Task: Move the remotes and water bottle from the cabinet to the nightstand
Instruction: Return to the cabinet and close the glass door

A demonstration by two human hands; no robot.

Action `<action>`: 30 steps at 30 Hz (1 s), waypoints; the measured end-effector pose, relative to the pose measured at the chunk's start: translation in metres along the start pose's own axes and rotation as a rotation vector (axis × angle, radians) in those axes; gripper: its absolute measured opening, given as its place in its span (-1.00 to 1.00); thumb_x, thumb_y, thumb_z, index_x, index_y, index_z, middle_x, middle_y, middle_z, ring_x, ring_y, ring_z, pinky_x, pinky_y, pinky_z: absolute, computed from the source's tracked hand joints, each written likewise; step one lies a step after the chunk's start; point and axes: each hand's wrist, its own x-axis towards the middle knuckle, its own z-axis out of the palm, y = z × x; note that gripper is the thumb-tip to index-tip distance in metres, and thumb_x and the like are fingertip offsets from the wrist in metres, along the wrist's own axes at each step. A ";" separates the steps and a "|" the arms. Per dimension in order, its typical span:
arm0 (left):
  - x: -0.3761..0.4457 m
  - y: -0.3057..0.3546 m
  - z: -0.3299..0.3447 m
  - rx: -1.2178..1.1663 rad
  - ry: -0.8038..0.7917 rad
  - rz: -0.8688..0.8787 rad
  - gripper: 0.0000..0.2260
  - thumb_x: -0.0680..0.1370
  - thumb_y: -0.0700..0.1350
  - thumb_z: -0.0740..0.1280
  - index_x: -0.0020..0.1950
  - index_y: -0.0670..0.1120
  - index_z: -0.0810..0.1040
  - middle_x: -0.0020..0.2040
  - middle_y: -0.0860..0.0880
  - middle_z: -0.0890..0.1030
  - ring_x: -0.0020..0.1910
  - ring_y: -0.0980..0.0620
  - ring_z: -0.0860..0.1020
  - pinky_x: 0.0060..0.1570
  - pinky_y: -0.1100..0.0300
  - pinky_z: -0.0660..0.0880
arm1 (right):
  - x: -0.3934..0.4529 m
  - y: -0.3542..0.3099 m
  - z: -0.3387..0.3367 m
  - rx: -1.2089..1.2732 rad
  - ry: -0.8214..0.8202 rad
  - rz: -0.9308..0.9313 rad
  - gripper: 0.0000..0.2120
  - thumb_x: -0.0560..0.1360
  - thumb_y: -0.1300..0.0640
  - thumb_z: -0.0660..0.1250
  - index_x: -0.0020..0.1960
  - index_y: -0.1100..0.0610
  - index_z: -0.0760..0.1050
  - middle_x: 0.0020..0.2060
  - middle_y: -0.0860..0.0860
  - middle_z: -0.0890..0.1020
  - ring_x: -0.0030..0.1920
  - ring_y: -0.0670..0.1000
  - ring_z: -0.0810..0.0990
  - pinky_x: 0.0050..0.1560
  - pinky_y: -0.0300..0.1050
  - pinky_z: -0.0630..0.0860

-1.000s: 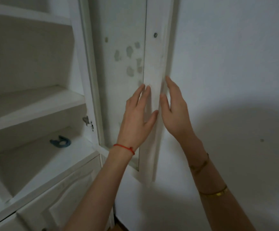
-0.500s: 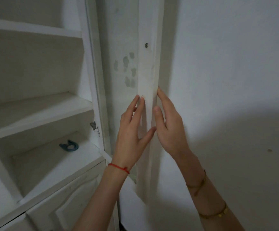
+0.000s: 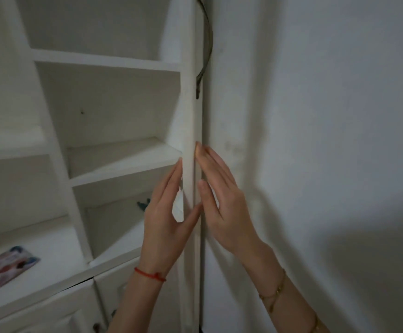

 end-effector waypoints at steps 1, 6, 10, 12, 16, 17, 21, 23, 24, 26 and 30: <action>0.000 -0.003 -0.008 0.015 0.014 -0.001 -0.36 0.48 -0.19 0.46 0.52 -0.14 0.31 0.48 0.00 0.41 0.45 0.08 0.39 0.34 -0.05 0.44 | 0.002 -0.002 0.007 0.012 -0.020 -0.012 -0.55 0.65 0.21 0.05 0.53 0.25 0.20 0.53 0.04 0.27 0.57 -0.02 0.14 0.54 -0.04 0.15; -0.003 -0.023 -0.050 0.116 0.077 -0.042 -0.41 0.50 -0.18 0.44 0.50 -0.11 0.35 0.43 0.04 0.47 0.39 0.14 0.45 0.29 0.05 0.48 | 0.014 -0.012 0.049 0.055 -0.146 -0.062 -0.51 0.66 0.24 0.04 0.57 0.21 0.08 0.58 0.02 0.15 0.59 -0.05 0.02 0.56 0.06 0.10; -0.003 -0.045 -0.081 0.198 0.138 -0.063 -0.48 0.50 -0.17 0.44 0.44 -0.13 0.42 0.36 0.01 0.52 0.35 0.08 0.48 0.29 0.02 0.48 | 0.027 -0.022 0.087 0.111 -0.234 -0.086 -0.47 0.66 0.27 0.06 0.59 0.19 0.01 0.60 0.00 0.04 0.59 -0.10 -0.03 0.56 0.10 0.09; 0.000 -0.059 -0.097 0.235 0.172 -0.079 -0.51 0.49 -0.17 0.45 0.41 -0.14 0.44 0.30 0.02 0.55 0.27 0.08 0.52 0.25 0.07 0.50 | 0.035 -0.027 0.109 0.129 -0.265 -0.084 -0.46 0.66 0.24 0.07 0.59 0.15 -0.03 0.60 -0.05 -0.01 0.59 -0.11 -0.06 0.56 0.07 0.08; 0.011 -0.095 -0.130 0.301 0.189 -0.118 -0.53 0.49 -0.18 0.44 0.39 -0.11 0.45 0.21 0.07 0.55 0.17 0.09 0.54 0.19 0.10 0.52 | 0.053 -0.033 0.157 0.106 -0.299 -0.083 -0.45 0.68 0.16 0.04 0.60 0.09 -0.10 0.60 -0.10 -0.10 0.58 -0.13 -0.15 0.57 0.06 0.04; 0.014 -0.105 -0.137 0.315 0.191 -0.128 -0.53 0.49 -0.19 0.44 0.39 -0.11 0.46 0.21 0.06 0.55 0.18 0.08 0.54 0.19 0.06 0.53 | 0.058 -0.034 0.170 0.092 -0.305 -0.083 -0.45 0.68 0.15 0.03 0.60 0.07 -0.12 0.60 -0.11 -0.13 0.58 -0.14 -0.17 0.57 0.06 0.03; 0.029 -0.143 -0.160 0.364 0.192 -0.144 -0.52 0.47 -0.21 0.45 0.39 -0.13 0.47 0.28 -0.01 0.55 0.26 0.03 0.52 0.25 0.00 0.50 | 0.074 -0.032 0.212 0.015 -0.302 -0.084 -0.42 0.68 0.13 0.03 0.60 0.04 -0.19 0.59 -0.11 -0.20 0.56 -0.16 -0.25 0.58 0.03 -0.04; 0.034 -0.159 -0.167 0.392 0.182 -0.154 -0.50 0.48 -0.18 0.46 0.40 -0.12 0.47 0.31 -0.04 0.54 0.31 0.02 0.50 0.31 0.08 0.45 | 0.080 -0.029 0.230 -0.034 -0.287 -0.085 -0.40 0.68 0.14 0.04 0.59 0.03 -0.21 0.59 -0.11 -0.22 0.56 -0.15 -0.27 0.59 0.02 -0.07; 0.036 -0.165 -0.169 0.405 0.177 -0.156 -0.49 0.48 -0.16 0.46 0.42 -0.11 0.46 0.33 -0.04 0.53 0.32 0.02 0.49 0.35 0.16 0.41 | 0.082 -0.026 0.235 -0.056 -0.285 -0.083 -0.39 0.67 0.15 0.05 0.59 0.03 -0.22 0.59 -0.11 -0.22 0.56 -0.14 -0.27 0.59 0.01 -0.08; 0.040 -0.179 -0.175 0.428 0.175 -0.157 -0.47 0.47 -0.13 0.47 0.43 -0.10 0.45 0.34 -0.04 0.53 0.34 0.04 0.47 0.37 0.38 0.30 | 0.088 -0.024 0.251 -0.097 -0.284 -0.077 -0.36 0.67 0.18 0.08 0.59 0.03 -0.24 0.58 -0.10 -0.24 0.56 -0.13 -0.28 0.58 0.00 -0.10; 0.047 -0.204 -0.180 0.472 0.208 -0.147 -0.47 0.48 -0.11 0.47 0.44 -0.09 0.45 0.35 -0.01 0.53 0.33 0.03 0.44 0.33 0.50 0.20 | 0.100 -0.019 0.275 -0.195 -0.278 -0.072 -0.29 0.64 0.20 0.13 0.59 0.04 -0.27 0.58 -0.09 -0.27 0.56 -0.12 -0.29 0.58 -0.02 -0.11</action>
